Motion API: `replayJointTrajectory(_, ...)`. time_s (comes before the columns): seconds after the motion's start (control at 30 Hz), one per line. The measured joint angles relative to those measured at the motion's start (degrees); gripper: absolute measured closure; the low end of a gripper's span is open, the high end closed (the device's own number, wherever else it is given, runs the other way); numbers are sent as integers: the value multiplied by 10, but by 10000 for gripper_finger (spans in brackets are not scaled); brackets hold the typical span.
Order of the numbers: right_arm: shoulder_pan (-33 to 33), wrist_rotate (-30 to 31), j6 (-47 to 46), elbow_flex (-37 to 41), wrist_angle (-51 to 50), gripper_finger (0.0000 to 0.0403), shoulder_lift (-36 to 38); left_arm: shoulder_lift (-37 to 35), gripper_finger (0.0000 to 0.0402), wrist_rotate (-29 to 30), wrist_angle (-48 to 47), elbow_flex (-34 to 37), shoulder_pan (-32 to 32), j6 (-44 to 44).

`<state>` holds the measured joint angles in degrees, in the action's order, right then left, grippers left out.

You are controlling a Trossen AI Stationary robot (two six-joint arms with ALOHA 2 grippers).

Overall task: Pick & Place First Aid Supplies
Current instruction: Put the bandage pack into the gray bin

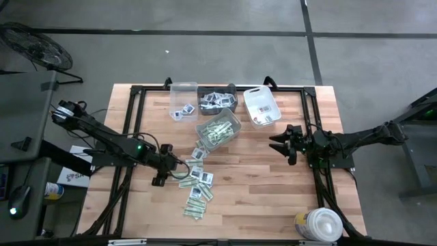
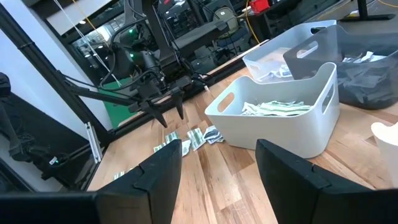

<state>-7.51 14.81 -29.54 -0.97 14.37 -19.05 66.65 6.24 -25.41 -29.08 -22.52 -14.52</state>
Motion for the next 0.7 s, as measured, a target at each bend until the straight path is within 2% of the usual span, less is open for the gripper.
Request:
replayJointTrajectory(0.3,0,0,0,0,0,203,0,14,161,-8,35,0,0,-6)
replayJointTrajectory(0.5,0,0,0,0,0,203,0,77,161,-7,62,0,0,3)
replayJointTrajectory(0.7,0,0,0,0,0,203,-1,131,161,-7,52,-5,0,-16)
